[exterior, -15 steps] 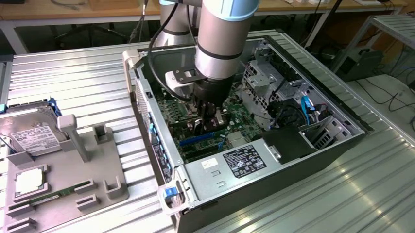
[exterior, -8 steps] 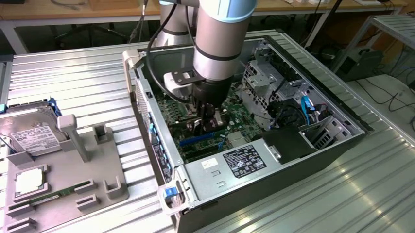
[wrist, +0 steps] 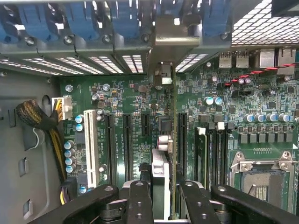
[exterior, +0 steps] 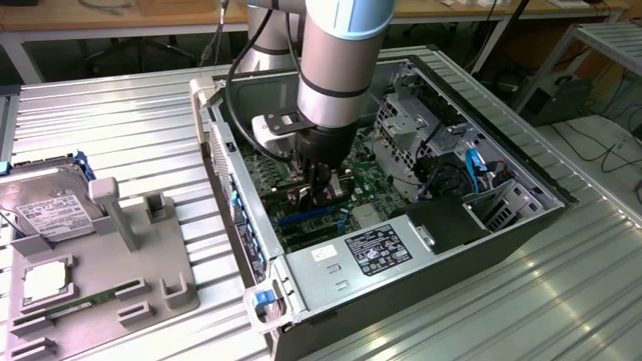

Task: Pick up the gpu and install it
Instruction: 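Insert the gpu into the slot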

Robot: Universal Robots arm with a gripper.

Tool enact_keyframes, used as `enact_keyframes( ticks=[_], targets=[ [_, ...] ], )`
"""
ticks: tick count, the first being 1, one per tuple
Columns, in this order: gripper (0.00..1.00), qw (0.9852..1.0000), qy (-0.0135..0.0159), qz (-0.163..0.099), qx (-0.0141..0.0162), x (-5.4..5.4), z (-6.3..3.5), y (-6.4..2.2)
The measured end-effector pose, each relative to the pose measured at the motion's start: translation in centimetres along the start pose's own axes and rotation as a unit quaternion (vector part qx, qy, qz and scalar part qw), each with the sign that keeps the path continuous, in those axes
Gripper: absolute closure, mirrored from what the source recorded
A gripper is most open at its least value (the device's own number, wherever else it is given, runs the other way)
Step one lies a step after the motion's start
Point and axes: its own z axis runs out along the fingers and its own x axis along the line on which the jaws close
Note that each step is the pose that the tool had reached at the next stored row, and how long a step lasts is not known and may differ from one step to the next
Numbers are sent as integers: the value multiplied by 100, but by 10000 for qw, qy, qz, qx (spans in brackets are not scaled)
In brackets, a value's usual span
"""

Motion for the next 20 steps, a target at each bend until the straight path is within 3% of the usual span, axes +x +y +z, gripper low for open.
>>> enact_keyframes(
  ticks=[20],
  targets=[
    [72, 10000, 0, 0, 3, -5, 39, 0]
  ],
)
